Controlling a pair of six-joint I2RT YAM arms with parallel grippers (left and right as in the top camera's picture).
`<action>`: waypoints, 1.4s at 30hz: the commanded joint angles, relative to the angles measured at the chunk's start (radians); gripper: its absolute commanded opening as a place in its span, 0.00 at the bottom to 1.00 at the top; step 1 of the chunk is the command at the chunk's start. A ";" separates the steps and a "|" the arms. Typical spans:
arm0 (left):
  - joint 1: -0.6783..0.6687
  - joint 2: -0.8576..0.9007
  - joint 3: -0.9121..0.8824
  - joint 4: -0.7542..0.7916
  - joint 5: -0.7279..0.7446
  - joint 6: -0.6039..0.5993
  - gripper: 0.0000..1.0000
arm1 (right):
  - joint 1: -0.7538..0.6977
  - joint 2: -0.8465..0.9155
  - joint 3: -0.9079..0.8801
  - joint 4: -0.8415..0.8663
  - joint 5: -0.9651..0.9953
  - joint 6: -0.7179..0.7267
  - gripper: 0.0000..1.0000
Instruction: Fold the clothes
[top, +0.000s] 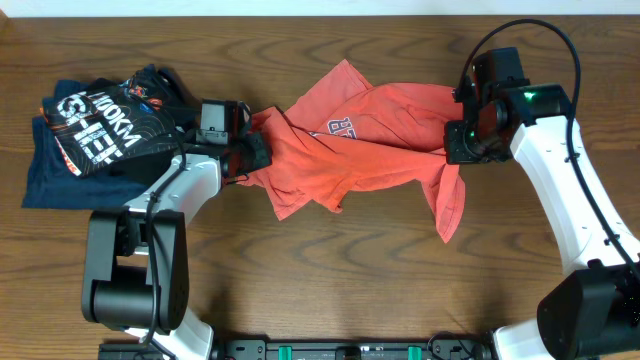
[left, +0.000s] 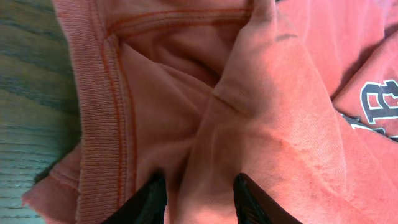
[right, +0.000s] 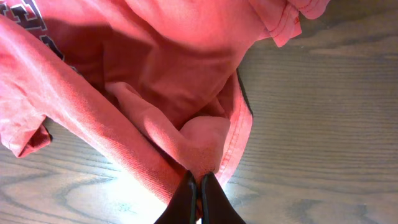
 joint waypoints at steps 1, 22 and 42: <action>-0.016 0.016 -0.006 0.004 -0.012 0.017 0.38 | -0.007 0.005 0.006 -0.001 0.014 -0.010 0.02; -0.073 0.019 -0.006 0.035 -0.038 0.018 0.38 | -0.007 0.005 0.006 -0.001 0.014 -0.010 0.02; -0.072 0.061 -0.006 0.089 -0.063 0.017 0.30 | -0.007 0.005 0.006 -0.012 0.014 -0.010 0.02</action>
